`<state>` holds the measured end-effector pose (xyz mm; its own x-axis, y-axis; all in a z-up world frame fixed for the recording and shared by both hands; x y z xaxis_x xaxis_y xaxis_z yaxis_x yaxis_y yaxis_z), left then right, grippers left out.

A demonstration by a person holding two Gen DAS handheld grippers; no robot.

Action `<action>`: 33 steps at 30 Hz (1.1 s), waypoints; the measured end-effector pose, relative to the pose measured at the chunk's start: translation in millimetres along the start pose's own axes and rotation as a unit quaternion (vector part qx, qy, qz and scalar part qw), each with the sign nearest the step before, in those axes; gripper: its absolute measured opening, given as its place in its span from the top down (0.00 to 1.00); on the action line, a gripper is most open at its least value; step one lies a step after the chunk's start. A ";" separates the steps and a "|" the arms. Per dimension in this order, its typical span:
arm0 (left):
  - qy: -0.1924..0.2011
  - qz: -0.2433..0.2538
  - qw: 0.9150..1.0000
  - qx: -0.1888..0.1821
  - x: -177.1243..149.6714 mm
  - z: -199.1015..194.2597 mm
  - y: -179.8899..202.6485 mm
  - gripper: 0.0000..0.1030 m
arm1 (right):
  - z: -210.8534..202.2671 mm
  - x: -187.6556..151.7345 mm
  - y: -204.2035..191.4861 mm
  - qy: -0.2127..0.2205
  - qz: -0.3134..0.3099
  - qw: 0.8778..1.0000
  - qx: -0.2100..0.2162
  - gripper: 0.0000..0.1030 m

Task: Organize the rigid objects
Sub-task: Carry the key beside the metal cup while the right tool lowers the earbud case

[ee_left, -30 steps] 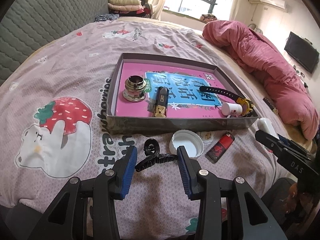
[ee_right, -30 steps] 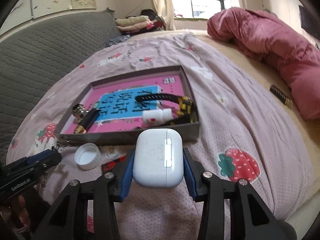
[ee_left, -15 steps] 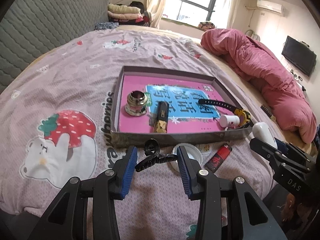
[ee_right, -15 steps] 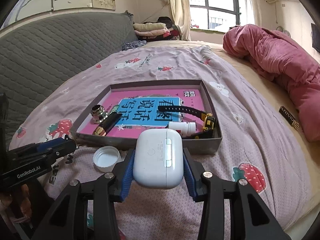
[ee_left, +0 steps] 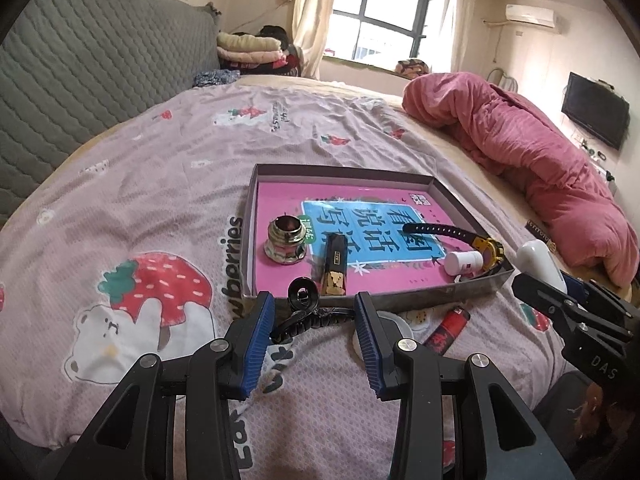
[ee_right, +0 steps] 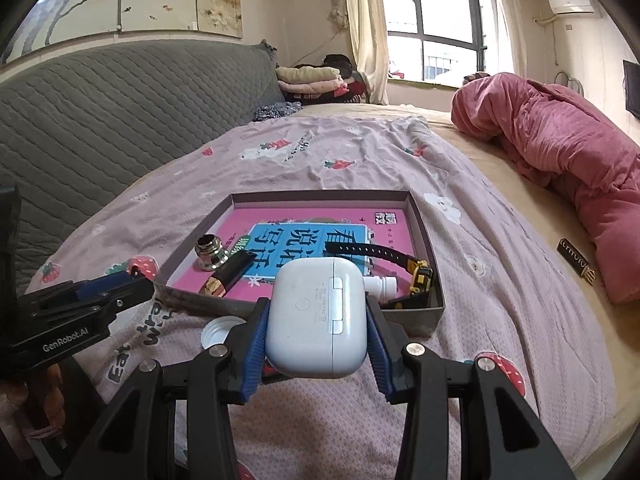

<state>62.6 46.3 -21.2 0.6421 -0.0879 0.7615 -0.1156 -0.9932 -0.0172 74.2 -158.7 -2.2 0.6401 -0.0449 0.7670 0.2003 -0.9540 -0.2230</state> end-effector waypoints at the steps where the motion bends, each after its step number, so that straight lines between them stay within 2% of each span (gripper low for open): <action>1: 0.000 0.001 1.000 0.001 0.2 0.1 -0.4 0.59 | -0.1 -0.1 -0.3 0.001 -0.001 1.000 0.000 0.57; 8: 0.004 0.001 1.000 0.007 3.9 3.0 -5.8 0.59 | 1.5 3.3 -2.0 0.006 -0.003 1.000 0.003 0.57; 17: 0.008 -0.022 1.000 0.010 10.3 11.1 -25.2 0.59 | 9.7 7.8 -4.6 0.006 -0.002 1.000 0.005 0.57; 33: -0.003 -0.037 0.999 0.008 24.3 54.1 -39.1 0.59 | 32.8 13.1 -12.6 -0.004 -0.007 1.000 0.007 0.57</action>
<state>123.7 78.8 -37.1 0.6536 -0.0143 0.7567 -0.0554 -0.9980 0.0290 104.4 -137.5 -9.1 0.6425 -0.0287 0.7657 0.2199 -0.9503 -0.2202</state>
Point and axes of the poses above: each gripper's, at about its wrist camera, not at the fingertips, and z roughly the way its jaws point, y to its right, x to its top, the point moved 4 cm from there along z, roughly the way its jaws point, and after that the axes turned 13 degrees about z, right-handed, at the moved point
